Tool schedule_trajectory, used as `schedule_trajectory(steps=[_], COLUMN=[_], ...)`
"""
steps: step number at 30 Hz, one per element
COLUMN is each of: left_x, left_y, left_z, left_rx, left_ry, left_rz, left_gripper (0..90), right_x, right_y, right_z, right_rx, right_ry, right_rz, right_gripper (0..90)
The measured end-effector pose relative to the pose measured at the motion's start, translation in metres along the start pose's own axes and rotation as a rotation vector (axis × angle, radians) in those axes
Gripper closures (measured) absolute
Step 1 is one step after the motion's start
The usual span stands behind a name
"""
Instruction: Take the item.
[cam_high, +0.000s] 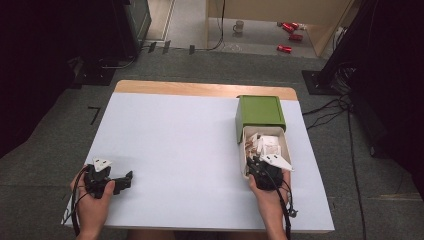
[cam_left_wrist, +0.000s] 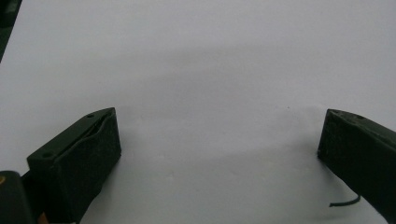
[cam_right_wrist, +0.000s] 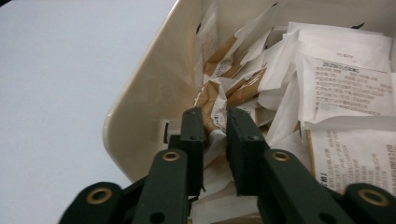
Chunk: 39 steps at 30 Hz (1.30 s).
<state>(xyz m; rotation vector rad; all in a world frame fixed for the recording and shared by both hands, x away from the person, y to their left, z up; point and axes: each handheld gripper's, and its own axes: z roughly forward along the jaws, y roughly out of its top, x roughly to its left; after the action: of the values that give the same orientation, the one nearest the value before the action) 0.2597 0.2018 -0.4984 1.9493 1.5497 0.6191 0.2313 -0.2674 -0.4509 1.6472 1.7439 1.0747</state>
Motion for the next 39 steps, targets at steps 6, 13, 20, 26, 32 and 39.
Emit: schedule_trajectory(steps=[6, 13, 20, 26, 32, 39], left_x=[0.000, 0.000, 0.000, 0.000, 0.000, 0.000], left_y=[0.000, 0.000, 0.000, 0.000, 0.000, 0.000], left_z=[0.000, 0.000, 0.000, 0.000, 0.000, 0.000], left_rx=[-0.001, -0.001, -0.001, -0.001, -0.001, -0.001], left_ry=[0.000, 0.000, 0.000, 0.000, 0.000, 0.001], left_rz=[0.000, 0.000, 0.000, -0.001, -0.001, 0.000], left_gripper=[0.0, 0.0, 0.0, 0.0, 0.0, 0.0], right_x=[-0.002, -0.004, -0.006, -0.005, -0.002, 0.009], right_y=[0.003, 0.009, 0.020, 0.030, 0.040, 0.049], right_z=[-0.005, -0.013, -0.022, -0.028, -0.033, -0.034], right_rx=[-0.031, -0.088, -0.124, -0.152, -0.182, -0.201], right_ry=[-0.008, -0.021, -0.028, -0.034, -0.027, -0.008], right_rz=[0.014, 0.024, 0.031, 0.024, 0.025, 0.013], right_gripper=[84.4, 85.8, 86.3, 86.4, 86.4, 86.4])
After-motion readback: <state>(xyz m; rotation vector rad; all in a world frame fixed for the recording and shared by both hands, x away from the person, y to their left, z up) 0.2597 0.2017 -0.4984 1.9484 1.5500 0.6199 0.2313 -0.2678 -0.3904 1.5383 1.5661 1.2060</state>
